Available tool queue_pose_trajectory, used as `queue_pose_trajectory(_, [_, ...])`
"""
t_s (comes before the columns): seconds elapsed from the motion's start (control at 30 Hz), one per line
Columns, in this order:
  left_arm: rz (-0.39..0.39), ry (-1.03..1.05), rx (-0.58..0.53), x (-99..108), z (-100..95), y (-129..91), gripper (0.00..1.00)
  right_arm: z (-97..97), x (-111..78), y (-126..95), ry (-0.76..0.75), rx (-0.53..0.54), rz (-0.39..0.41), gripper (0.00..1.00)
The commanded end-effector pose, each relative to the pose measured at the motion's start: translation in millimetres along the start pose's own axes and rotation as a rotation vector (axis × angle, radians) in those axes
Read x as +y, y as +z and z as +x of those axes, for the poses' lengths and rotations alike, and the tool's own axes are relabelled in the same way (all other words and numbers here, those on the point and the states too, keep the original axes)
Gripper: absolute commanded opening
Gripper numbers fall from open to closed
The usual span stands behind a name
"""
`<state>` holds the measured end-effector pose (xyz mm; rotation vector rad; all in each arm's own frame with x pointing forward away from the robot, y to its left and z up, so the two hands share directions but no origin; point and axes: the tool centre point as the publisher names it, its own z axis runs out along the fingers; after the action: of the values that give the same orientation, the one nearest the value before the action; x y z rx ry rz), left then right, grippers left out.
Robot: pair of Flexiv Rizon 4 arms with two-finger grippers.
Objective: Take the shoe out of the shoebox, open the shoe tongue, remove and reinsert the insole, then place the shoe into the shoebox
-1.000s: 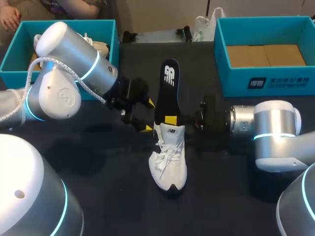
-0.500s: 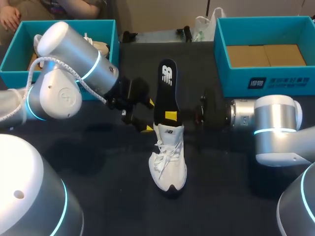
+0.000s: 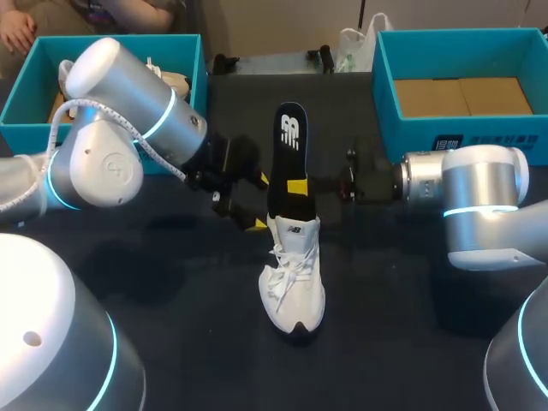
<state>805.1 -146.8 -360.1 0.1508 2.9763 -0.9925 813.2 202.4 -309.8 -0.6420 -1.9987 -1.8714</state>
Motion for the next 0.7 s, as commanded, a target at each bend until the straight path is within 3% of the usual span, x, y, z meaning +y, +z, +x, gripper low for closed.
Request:
queue_pose_trajectory(0.03, [-0.004, 0.0, 0.005, -1, -2.7, 0, 1.0, 1.9, -2.2, -3, 0.005, 0.003, 0.011, 0.0])
queue_pose_trajectory(0.7, [-0.004, 0.0, 0.005, -1, -2.7, 0, 1.0, 9.9, -36.4, 7, 0.069, -0.028, 0.025, 0.0])
